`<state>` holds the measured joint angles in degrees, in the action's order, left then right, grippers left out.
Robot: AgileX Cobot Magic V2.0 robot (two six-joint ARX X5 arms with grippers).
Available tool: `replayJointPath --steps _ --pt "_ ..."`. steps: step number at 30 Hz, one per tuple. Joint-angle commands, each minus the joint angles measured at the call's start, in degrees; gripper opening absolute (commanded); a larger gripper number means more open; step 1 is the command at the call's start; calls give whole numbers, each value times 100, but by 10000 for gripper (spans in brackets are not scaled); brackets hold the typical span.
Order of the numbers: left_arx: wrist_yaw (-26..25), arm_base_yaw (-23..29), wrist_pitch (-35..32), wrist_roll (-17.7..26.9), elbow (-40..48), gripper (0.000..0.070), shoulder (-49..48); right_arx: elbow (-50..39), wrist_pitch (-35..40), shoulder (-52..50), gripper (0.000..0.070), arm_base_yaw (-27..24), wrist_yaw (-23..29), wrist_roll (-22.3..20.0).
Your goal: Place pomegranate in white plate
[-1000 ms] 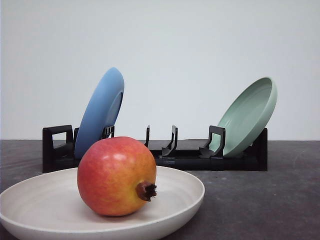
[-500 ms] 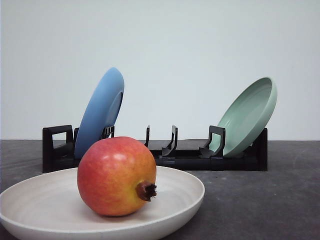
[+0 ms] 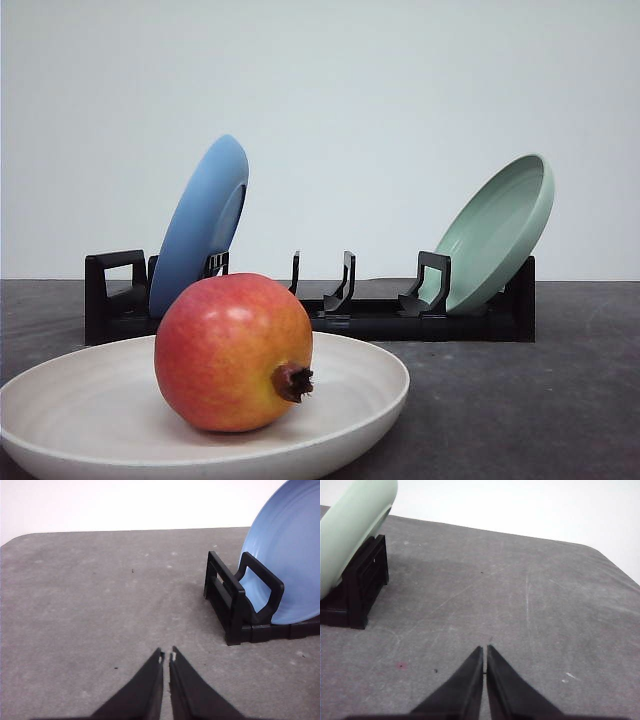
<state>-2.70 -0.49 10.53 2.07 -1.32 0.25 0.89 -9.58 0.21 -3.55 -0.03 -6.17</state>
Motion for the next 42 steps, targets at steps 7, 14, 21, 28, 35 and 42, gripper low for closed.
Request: replayJointPath --steps 7,14,21,28,35,42 --pt "15 4 17 -17 63 0 -7 -17 59 0 6 -2 4 -28" --pt "15 6 17 -17 63 0 -7 -17 59 0 6 -2 4 -28" --pt "15 4 17 -17 63 0 -7 -17 59 0 6 -2 4 -28" --pt "15 7 17 -17 63 0 -7 -17 59 0 6 -2 4 -28" --pt "15 4 17 -17 63 0 -7 -17 59 0 6 -2 4 -28" --pt "15 7 17 -17 63 0 -7 -17 59 0 6 -2 4 -28"
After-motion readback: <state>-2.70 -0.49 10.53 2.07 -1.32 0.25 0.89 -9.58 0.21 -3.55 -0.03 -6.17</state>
